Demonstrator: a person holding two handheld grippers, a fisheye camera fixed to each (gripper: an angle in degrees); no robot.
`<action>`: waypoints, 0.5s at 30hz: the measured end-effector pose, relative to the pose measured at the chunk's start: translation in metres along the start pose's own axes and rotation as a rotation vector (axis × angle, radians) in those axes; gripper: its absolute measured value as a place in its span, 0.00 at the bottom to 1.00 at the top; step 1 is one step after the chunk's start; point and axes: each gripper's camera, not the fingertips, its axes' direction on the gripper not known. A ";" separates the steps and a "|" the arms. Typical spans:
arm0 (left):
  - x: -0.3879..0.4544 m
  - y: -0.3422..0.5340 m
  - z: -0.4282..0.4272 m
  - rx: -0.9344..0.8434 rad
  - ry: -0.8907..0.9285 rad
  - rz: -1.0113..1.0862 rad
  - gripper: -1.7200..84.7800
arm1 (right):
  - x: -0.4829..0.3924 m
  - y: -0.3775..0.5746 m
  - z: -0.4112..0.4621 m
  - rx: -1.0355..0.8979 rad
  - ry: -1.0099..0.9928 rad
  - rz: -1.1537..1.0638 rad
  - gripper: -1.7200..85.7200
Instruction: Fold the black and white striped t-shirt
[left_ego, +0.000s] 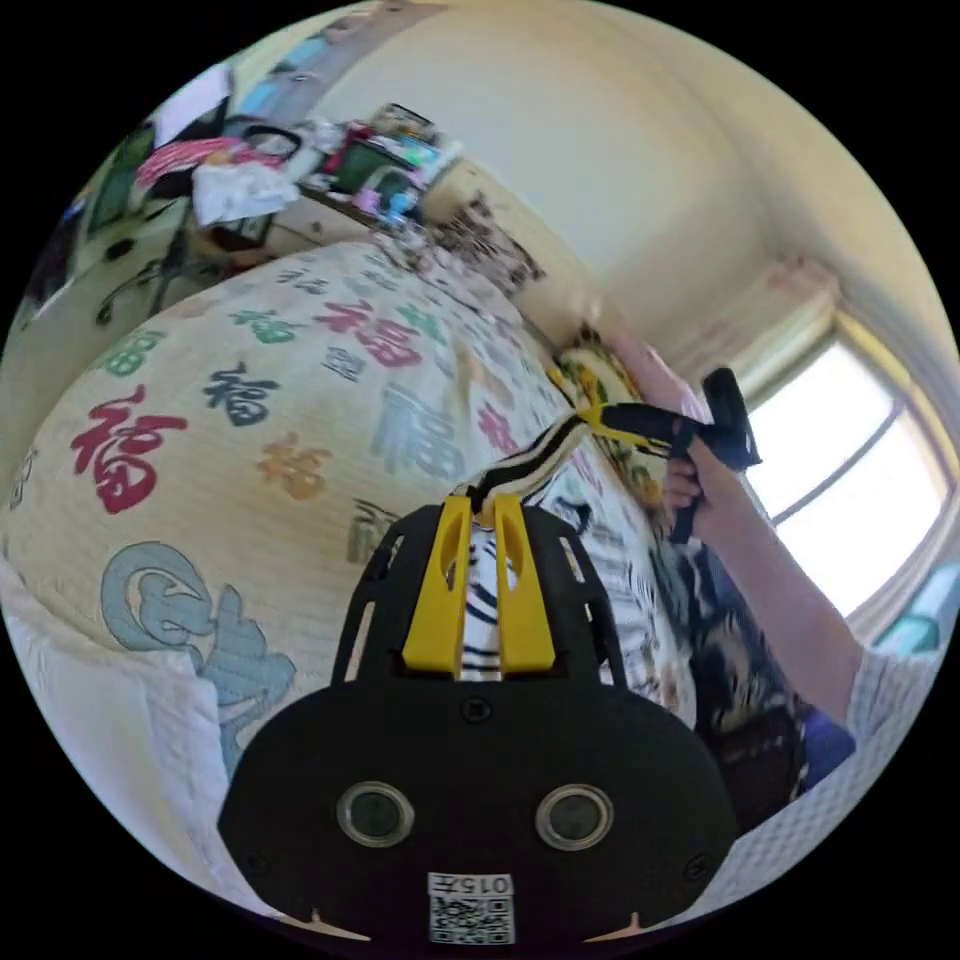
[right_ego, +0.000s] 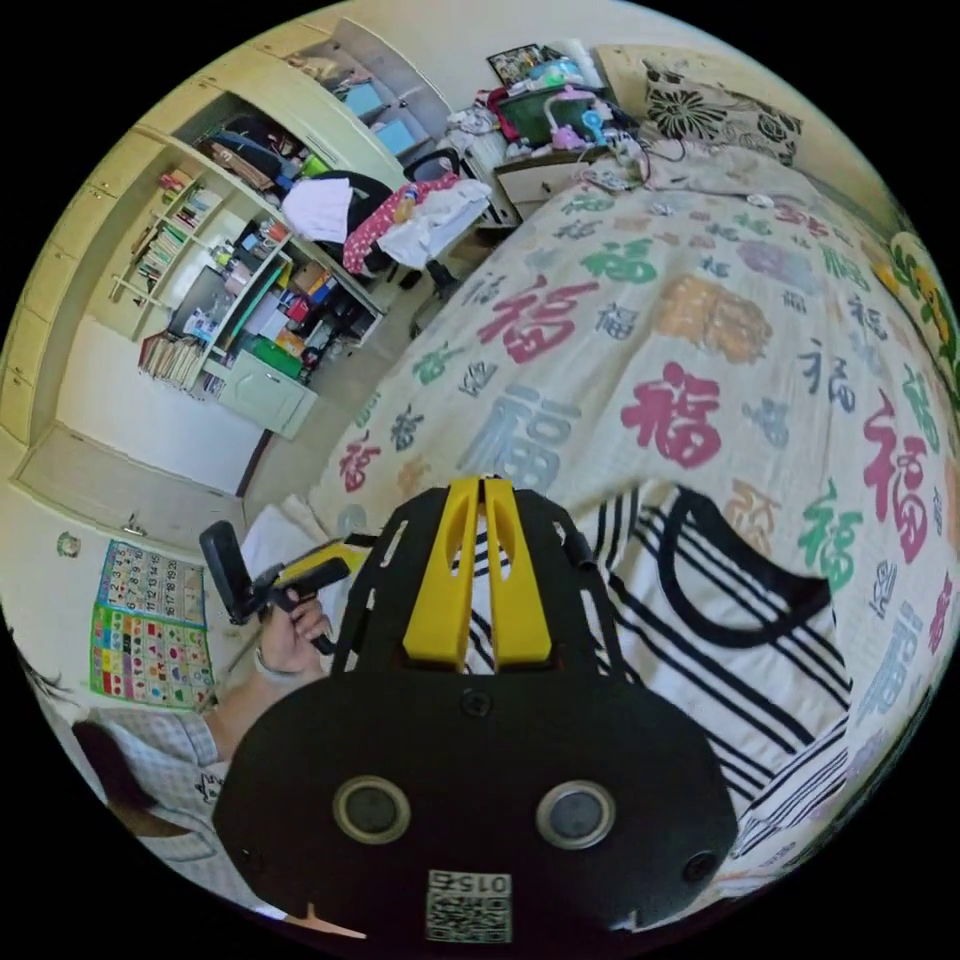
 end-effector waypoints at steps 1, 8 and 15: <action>-0.008 -0.002 -0.001 -0.007 0.016 -0.027 0.08 | -0.009 -0.023 0.002 0.050 -0.046 0.014 0.05; -0.043 0.053 -0.052 0.027 -0.021 -0.066 0.11 | -0.076 -0.037 0.022 -0.049 -0.036 -0.185 0.11; -0.033 0.094 -0.064 -0.311 -0.030 -0.016 0.13 | -0.054 0.107 0.002 -0.134 -0.025 -0.130 0.10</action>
